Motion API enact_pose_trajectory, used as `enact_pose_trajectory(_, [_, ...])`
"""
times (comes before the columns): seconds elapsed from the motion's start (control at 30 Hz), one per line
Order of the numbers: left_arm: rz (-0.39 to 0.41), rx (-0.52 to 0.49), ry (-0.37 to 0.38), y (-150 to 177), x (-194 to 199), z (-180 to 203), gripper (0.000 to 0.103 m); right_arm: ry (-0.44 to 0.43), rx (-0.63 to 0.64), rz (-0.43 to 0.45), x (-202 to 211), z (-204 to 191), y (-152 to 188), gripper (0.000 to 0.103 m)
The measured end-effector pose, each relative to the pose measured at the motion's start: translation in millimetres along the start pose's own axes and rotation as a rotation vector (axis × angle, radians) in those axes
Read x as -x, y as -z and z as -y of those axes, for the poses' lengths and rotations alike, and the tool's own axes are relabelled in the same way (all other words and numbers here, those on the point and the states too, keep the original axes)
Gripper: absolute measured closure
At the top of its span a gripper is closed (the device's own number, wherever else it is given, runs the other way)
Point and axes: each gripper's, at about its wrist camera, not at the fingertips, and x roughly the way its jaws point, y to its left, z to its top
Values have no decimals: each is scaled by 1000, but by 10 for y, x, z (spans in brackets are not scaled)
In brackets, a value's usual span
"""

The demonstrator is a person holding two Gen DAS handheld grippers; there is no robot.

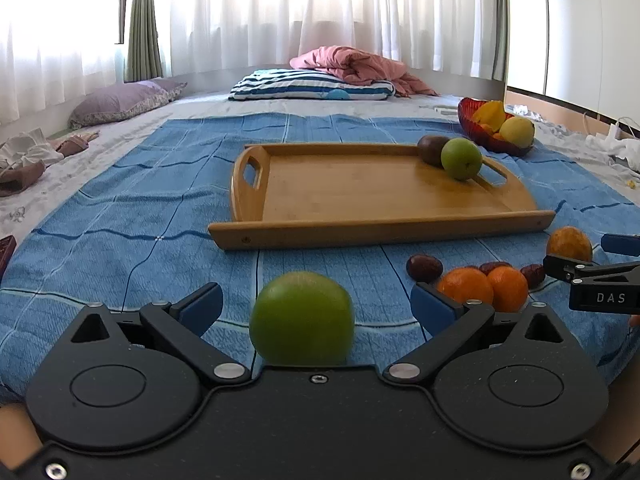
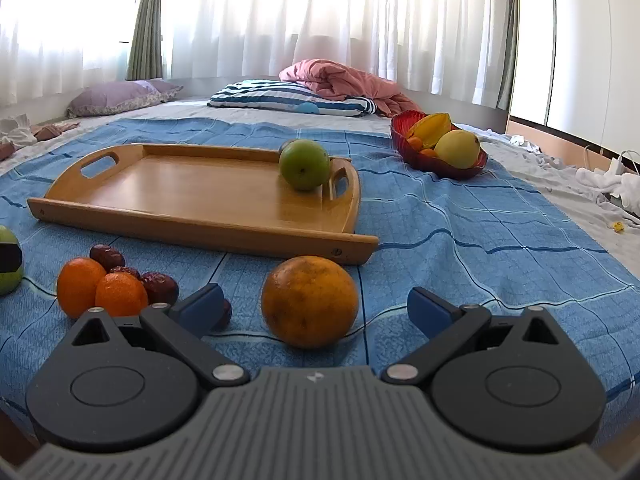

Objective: Organize fruits
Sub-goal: 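Move both tools back toward the remaining fruit beside the tray, then grasp the second green apple with the left tool while the right tool grasps the large orange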

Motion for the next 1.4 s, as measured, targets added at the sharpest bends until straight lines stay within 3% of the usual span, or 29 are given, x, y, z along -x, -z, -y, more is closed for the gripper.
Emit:
enact_pose_trajectory(0.53, [-52, 28, 4, 76, -72, -14, 24, 14, 16, 34, 30, -93, 28, 11])
enact_pose_trajectory(0.77, [-68, 39, -10, 80, -100, -26, 27, -16, 12, 34, 52, -135, 31, 16])
enact_pose_trajectory(0.9, [-86, 50, -2, 89, -129, -41, 35, -9, 14, 39, 53, -148, 24, 22])
enact_pose_trajectory(1.13, [-90, 50, -11, 97, -148, -36, 37, 9, -21, 37, 47, -115, 11, 31])
enact_pose_trajectory(1.4, [-89, 55, -23, 98, -164, -60, 45, 15, -35, 27, 21, -97, 17, 33])
